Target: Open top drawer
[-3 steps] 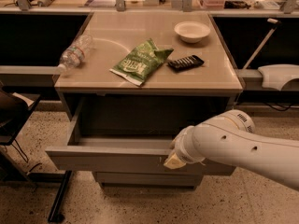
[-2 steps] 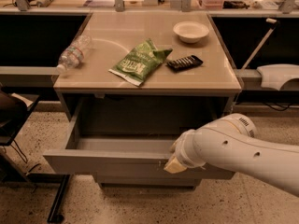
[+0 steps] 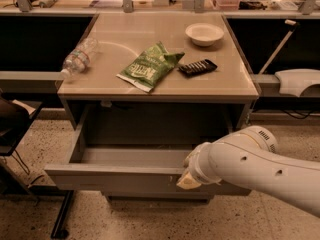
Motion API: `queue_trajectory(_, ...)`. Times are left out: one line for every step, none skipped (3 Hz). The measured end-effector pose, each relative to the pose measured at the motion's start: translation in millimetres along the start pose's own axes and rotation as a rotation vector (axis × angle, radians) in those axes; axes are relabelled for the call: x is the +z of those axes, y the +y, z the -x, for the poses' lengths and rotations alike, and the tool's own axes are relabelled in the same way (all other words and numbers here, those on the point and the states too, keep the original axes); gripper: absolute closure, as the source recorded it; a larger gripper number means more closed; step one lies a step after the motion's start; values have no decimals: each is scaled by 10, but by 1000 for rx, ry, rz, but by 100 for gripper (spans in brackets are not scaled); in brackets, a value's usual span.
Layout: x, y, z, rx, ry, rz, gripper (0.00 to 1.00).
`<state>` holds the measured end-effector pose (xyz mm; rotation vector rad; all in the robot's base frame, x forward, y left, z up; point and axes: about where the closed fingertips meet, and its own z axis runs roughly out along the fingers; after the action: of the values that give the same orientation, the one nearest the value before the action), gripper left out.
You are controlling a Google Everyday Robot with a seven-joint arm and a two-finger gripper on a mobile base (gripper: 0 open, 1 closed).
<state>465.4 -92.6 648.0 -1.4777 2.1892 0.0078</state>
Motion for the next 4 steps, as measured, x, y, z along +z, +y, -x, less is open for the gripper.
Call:
queue_trajectory(-7, 9, 6, 0, 0, 0, 100)
queue_trajectory(-53, 96, -58, 4, 5, -1, 100)
queue_trajectory(-61, 105, -50, 4, 5, -1, 100)
queue_trajectory(-107, 191, -114, 9, 11, -3, 100)
